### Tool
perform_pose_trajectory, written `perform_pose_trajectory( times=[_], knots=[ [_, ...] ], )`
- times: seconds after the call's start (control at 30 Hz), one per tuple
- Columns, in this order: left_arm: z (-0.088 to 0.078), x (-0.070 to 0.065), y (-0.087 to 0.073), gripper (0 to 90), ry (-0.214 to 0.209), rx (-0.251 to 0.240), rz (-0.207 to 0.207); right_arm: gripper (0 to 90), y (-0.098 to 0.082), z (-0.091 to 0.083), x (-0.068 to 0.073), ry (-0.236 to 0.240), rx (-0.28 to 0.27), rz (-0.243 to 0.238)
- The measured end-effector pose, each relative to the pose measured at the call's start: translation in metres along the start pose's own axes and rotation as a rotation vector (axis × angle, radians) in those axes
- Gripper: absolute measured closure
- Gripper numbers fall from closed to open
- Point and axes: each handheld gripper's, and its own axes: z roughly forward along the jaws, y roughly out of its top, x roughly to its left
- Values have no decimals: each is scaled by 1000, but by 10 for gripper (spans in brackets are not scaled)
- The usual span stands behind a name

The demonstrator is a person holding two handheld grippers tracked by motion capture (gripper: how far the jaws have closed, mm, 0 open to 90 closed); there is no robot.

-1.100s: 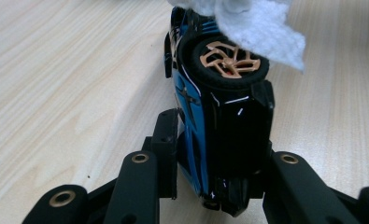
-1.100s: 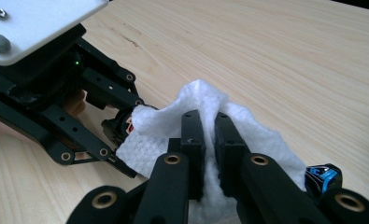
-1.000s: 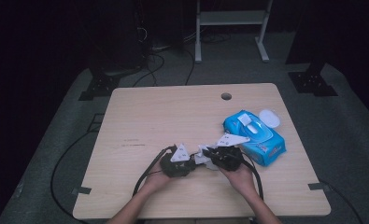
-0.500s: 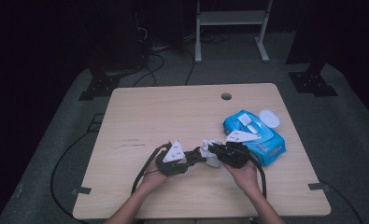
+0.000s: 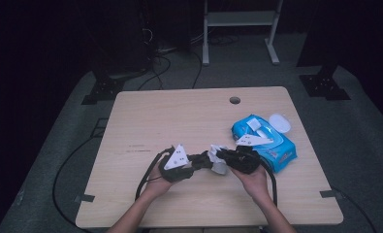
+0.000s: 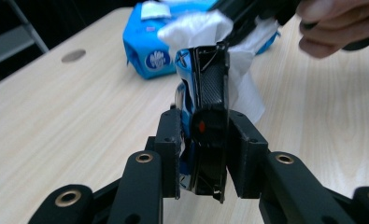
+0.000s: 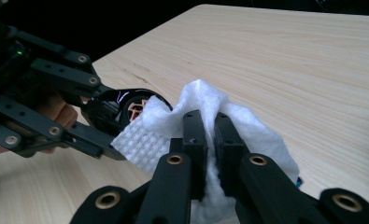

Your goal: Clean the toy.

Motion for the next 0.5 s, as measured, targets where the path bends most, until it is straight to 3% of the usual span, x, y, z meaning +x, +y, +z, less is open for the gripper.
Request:
perform_pose_trajectory(
  times=[0.17,0.5],
  knots=[
    [-11,2,9,708,-3,-72,-1,852,-1,1,-2,33,-1,42],
    [-12,2,11,711,-17,-74,9,856,-4,2,-2,56,-6,86]
  ],
)
